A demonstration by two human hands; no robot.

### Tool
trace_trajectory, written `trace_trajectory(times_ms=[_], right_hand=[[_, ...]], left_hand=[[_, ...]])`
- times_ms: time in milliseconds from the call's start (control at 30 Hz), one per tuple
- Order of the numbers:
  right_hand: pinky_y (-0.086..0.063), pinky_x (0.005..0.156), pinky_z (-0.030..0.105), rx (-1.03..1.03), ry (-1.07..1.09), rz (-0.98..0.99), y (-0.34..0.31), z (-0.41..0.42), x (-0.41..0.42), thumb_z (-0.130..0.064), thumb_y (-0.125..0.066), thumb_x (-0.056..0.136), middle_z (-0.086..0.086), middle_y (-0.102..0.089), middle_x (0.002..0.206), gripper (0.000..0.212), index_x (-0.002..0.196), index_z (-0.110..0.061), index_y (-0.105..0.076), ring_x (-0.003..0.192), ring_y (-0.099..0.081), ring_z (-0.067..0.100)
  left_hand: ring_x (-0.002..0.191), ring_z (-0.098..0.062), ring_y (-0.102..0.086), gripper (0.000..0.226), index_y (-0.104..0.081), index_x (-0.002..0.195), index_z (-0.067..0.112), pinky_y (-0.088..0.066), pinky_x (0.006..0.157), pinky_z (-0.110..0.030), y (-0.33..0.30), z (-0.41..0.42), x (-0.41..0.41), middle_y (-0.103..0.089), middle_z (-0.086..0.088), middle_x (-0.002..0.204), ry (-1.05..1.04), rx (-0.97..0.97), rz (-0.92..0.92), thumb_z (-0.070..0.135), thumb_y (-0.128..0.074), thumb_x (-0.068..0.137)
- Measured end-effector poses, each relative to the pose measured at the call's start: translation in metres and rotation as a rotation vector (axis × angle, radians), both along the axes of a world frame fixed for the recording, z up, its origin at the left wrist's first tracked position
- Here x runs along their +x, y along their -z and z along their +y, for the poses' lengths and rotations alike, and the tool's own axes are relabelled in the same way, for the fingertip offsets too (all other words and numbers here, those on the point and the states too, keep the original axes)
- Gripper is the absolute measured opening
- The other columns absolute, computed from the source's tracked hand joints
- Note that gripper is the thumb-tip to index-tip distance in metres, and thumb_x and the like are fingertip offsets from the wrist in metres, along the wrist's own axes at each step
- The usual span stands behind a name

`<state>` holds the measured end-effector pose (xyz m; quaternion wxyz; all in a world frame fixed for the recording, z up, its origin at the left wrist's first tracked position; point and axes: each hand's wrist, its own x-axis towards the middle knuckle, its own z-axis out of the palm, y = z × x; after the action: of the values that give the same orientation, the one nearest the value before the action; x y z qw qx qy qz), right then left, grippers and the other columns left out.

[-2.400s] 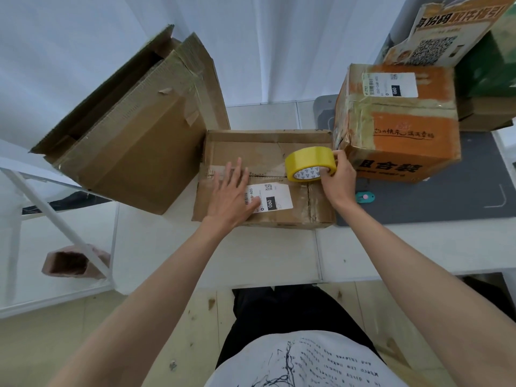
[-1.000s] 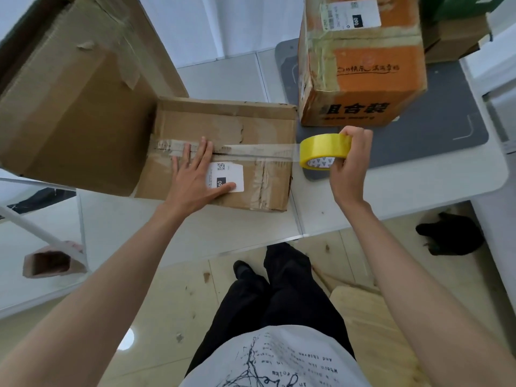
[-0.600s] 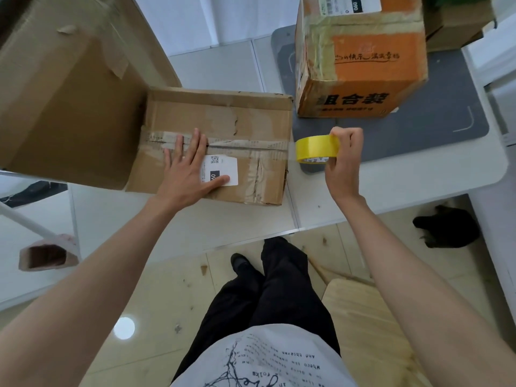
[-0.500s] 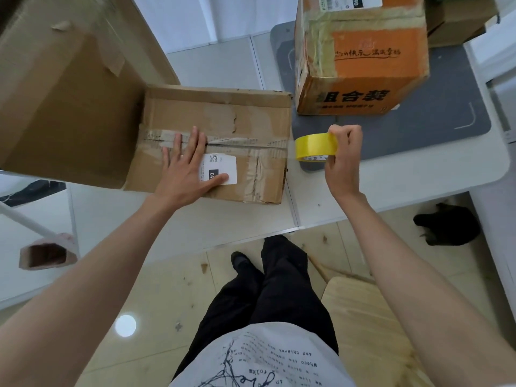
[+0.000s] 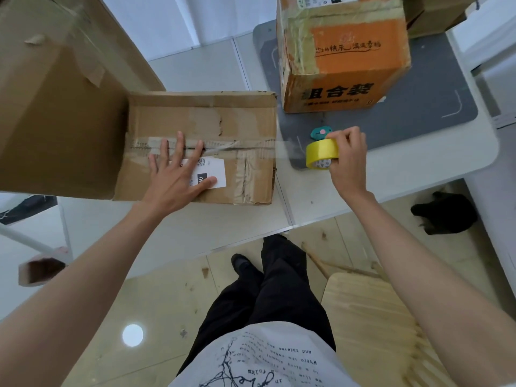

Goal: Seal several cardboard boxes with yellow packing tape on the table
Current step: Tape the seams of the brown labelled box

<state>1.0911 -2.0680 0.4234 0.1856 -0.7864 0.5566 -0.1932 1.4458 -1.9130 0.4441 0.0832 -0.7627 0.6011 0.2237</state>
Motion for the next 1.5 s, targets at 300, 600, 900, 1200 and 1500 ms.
trace_trajectory(times_ms=[300, 600, 900, 1200, 1500], right_hand=[[-0.032, 0.077, 0.03, 0.099, 0.056, 0.03, 0.013, 0.003, 0.007, 0.011, -0.071, 0.073, 0.019, -0.052, 0.116, 0.046, 0.114, -0.005, -0.06, 0.105, -0.047, 0.034], [-0.03, 0.074, 0.029, 0.141, 0.021, 0.114, 0.016, -0.002, 0.002, 0.004, -0.077, 0.076, 0.014, -0.051, 0.109, 0.04, 0.111, -0.009, -0.061, 0.1, -0.047, 0.028], [-0.04, 0.075, 0.036, 0.125, 0.081, 0.178, 0.013, 0.009, 0.009, 0.004, -0.078, 0.073, 0.011, -0.049, 0.107, 0.043, 0.106, -0.014, -0.058, 0.099, -0.046, 0.027], [-0.032, 0.087, 0.036, 0.224, 0.032, 0.177, 0.011, 0.001, 0.01, -0.034, -0.085, 0.077, 0.013, -0.049, 0.12, 0.058, 0.124, -0.016, -0.055, 0.112, -0.046, 0.03], [-0.035, 0.077, 0.035, 0.252, 0.085, 0.106, 0.019, 0.012, 0.005, -0.011, -0.078, 0.084, 0.01, -0.051, 0.111, 0.036, 0.11, -0.015, -0.054, 0.104, -0.047, 0.027]], left_hand=[[0.153, -0.018, 0.023, 0.097, 0.013, 0.16, 0.012, 0.01, 0.126, -0.042, -0.006, -0.014, -0.04, 0.028, -0.004, 0.165, 0.087, -0.078, 0.054, 0.076, -0.012, 0.092], [0.154, -0.016, 0.02, 0.098, 0.013, 0.16, 0.014, 0.008, 0.126, -0.038, 0.009, -0.024, -0.076, 0.023, -0.005, 0.167, 0.05, -0.131, 0.15, 0.078, -0.019, 0.093], [0.153, -0.026, 0.025, 0.084, 0.011, 0.16, 0.037, 0.008, 0.125, -0.05, 0.005, -0.031, -0.078, 0.027, 0.0, 0.166, 0.087, -0.059, 0.131, 0.077, -0.015, 0.091], [0.153, -0.02, 0.024, 0.09, 0.013, 0.161, 0.018, 0.01, 0.126, -0.046, 0.005, -0.034, -0.108, 0.024, -0.004, 0.167, 0.116, -0.144, 0.114, 0.072, -0.019, 0.096], [0.154, -0.022, 0.02, 0.102, 0.011, 0.161, 0.011, 0.004, 0.127, -0.044, 0.013, -0.044, -0.126, 0.02, -0.007, 0.168, 0.112, -0.118, 0.128, 0.07, -0.026, 0.085]])
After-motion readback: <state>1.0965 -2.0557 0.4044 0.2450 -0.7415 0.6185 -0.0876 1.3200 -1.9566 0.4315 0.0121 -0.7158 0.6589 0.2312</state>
